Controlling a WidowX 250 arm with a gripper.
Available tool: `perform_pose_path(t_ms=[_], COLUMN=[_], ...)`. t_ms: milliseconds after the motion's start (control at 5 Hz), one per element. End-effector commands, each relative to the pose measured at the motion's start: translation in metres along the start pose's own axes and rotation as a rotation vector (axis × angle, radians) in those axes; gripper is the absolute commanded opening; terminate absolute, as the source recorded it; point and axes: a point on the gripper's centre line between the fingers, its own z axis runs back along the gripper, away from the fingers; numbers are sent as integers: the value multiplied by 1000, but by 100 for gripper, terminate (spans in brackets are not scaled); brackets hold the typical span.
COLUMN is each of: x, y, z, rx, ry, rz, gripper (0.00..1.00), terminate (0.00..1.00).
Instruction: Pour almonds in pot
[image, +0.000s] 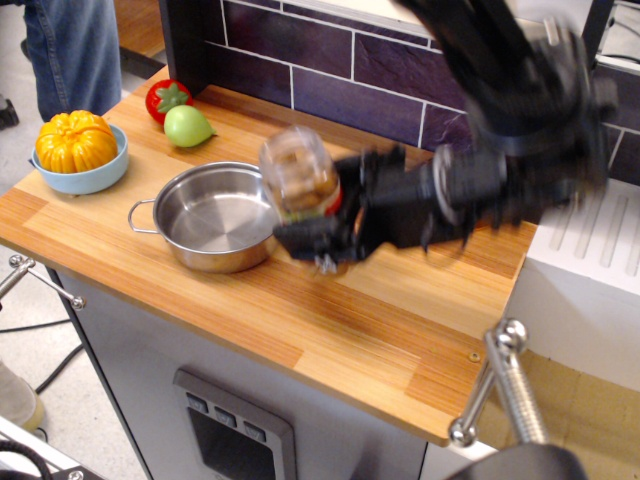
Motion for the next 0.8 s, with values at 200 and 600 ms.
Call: perform_pose_path(t_ms=[200,600], x=[-34,-31], y=[7,13], z=[-1,2], rx=[-89,-108], ry=[-603,-845], rz=[-94,-77], gripper=[0,0], terminate=[0,0])
